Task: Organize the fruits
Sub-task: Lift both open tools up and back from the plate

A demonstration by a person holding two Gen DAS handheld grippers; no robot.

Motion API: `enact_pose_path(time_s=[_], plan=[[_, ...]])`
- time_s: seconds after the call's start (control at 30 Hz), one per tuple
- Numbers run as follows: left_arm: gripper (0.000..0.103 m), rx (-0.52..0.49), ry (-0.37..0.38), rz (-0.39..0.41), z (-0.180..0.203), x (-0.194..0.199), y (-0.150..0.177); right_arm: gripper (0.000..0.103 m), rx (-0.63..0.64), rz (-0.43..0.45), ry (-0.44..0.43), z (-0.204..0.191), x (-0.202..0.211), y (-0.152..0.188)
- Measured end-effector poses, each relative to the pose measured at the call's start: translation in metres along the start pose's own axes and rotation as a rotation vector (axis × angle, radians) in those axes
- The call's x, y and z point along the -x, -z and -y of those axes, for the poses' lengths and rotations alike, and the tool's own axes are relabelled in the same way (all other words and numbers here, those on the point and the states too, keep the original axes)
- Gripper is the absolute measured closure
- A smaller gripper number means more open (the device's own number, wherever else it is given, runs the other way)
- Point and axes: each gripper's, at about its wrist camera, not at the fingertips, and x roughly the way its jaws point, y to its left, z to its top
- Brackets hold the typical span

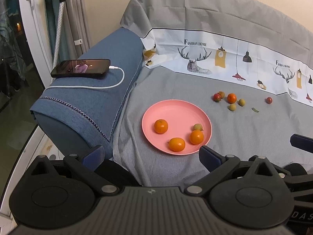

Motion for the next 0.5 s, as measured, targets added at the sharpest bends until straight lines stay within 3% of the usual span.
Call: enact_pose_path(time_s=[0.5], plan=[[0.000,-0.020,-0.008,-0.039,0.005,-0.017,-0.003,0.004,-0.025,-0.040,-0.004,0.007,-0.017,0.001]])
